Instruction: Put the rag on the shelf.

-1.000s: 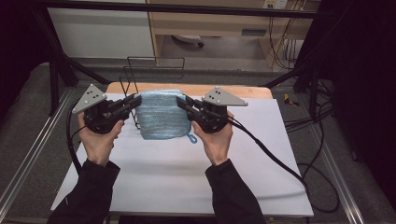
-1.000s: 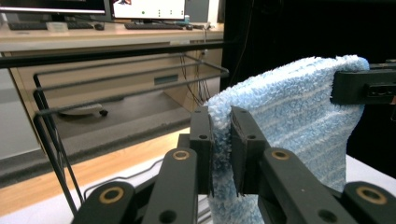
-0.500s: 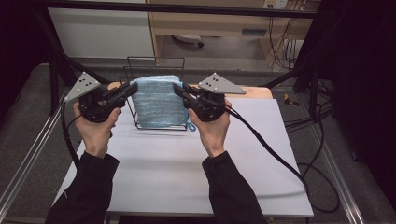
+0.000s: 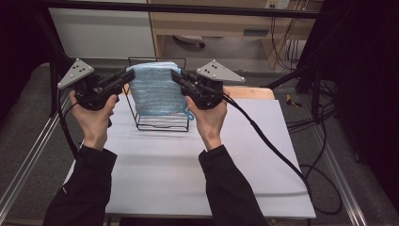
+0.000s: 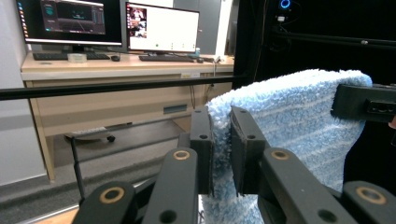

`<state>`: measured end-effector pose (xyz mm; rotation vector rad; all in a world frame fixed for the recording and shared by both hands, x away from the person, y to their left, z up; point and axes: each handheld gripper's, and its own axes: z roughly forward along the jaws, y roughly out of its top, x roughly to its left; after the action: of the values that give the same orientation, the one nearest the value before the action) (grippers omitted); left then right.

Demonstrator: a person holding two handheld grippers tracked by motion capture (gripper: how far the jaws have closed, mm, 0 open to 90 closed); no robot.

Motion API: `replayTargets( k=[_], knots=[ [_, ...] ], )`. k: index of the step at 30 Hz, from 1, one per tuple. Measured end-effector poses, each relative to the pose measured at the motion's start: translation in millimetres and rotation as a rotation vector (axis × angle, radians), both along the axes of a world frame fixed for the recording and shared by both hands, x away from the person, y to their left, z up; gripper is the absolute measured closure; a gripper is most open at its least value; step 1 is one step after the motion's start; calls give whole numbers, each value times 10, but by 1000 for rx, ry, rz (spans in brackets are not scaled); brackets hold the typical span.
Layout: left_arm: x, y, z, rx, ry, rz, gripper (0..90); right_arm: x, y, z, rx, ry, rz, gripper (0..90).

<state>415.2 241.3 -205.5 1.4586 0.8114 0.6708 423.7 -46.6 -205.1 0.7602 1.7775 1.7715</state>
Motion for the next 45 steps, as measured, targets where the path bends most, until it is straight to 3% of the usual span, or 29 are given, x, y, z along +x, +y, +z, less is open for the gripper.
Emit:
replayTargets(
  k=[28, 38, 45],
  knots=[
    [302, 23, 445, -34, -57, 36, 806, 354, 70, 428, 49, -58, -9, 814],
    [368, 52, 631, -45, -84, 61, 806, 444, 127, 586, 44, -87, -15, 814],
    [429, 89, 665, -56, -103, 80, 806, 526, 192, 667, 34, -102, -20, 814]
  ],
)
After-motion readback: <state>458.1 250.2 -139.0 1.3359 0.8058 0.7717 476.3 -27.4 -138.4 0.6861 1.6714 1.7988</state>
